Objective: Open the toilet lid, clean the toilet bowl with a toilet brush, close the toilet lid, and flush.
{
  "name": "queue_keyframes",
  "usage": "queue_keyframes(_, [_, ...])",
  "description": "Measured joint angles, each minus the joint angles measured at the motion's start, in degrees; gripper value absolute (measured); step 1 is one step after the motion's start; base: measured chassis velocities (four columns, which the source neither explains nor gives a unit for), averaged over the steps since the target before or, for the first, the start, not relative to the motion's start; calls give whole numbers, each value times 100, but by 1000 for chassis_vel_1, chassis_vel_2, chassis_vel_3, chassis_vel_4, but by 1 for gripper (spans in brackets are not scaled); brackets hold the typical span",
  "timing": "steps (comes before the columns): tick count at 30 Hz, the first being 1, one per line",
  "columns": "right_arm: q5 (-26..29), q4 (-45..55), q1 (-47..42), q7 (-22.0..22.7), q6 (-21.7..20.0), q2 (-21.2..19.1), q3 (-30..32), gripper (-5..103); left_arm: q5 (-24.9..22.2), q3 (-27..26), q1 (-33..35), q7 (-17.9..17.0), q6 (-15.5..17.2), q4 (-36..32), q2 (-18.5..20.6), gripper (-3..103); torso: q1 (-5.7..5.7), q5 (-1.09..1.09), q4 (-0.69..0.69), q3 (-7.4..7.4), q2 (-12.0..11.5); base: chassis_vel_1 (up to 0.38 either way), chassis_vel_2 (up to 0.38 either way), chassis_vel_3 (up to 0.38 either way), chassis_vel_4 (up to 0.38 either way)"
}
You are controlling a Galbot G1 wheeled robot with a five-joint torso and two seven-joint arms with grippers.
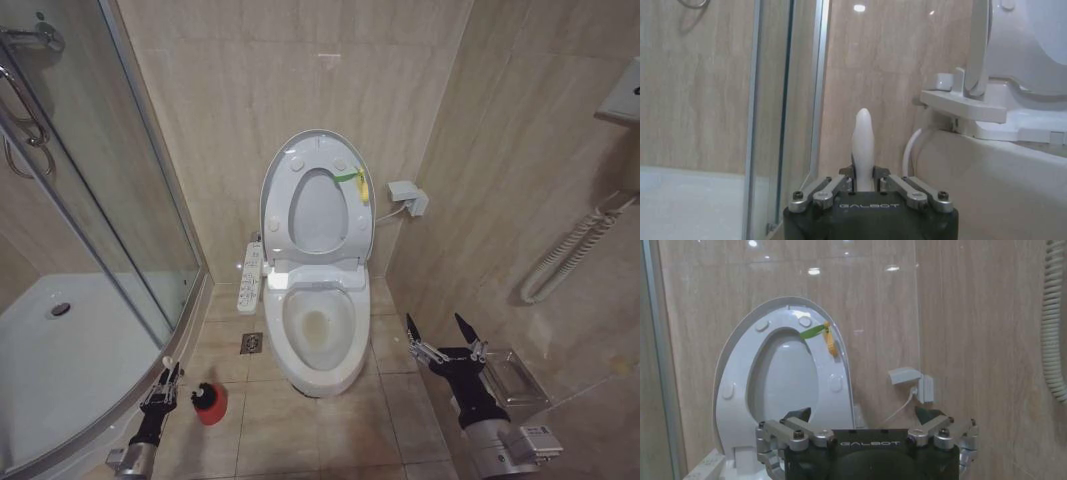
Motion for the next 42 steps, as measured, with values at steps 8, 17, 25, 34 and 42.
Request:
queue_keyframes(8, [0,0,0,0,0,0,0,100,97,117,-160,126,0,234,12,19,0,0,0,0,1,0,0,0,0])
queue_keyframes(17, [0,0,0,0,0,0,0,100,619,108,-77,103,0,360,-25,19,0,0,0,0,1,0,0,0,0])
queue_keyframes(25, [0,0,0,0,0,0,0,100,796,93,66,26,2,416,-110,19,0,0,1,0,1,0,0,0,0])
queue_keyframes(34, [0,0,0,0,0,0,0,100,762,166,46,-59,-5,565,-172,19,0,2,0,-1,1,0,0,0,0])
queue_keyframes(42, [0,0,0,0,0,0,0,100,765,238,116,-218,1,412,-211,19,0,0,0,0,1,0,0,0,0])
